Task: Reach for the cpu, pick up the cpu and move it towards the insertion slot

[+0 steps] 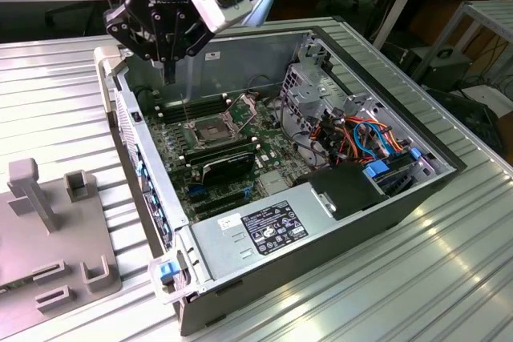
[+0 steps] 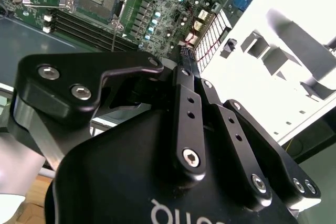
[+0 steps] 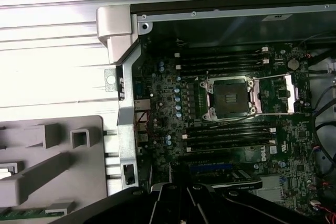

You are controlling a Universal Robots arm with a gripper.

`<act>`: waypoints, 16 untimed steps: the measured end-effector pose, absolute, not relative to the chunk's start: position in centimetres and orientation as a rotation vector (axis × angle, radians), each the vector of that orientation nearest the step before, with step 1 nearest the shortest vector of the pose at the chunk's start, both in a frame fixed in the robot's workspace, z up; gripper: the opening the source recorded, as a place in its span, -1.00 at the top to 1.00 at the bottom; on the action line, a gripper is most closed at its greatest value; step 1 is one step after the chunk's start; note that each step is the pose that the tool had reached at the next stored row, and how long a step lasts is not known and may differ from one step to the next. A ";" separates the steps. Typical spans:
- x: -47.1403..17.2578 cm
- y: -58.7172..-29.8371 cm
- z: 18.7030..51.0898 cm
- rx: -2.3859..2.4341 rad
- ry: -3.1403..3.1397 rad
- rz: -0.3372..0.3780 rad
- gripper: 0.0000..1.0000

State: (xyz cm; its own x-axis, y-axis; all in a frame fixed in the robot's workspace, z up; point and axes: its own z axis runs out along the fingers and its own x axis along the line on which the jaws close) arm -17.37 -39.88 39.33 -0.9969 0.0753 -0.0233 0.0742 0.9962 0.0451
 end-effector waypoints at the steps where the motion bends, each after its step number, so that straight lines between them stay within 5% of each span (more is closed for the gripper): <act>1: -17.4 -39.9 39.3 0.117 3.114 0.069 0.79; 16: -18.6 -39.9 39.3 0.117 3.114 0.069 0.79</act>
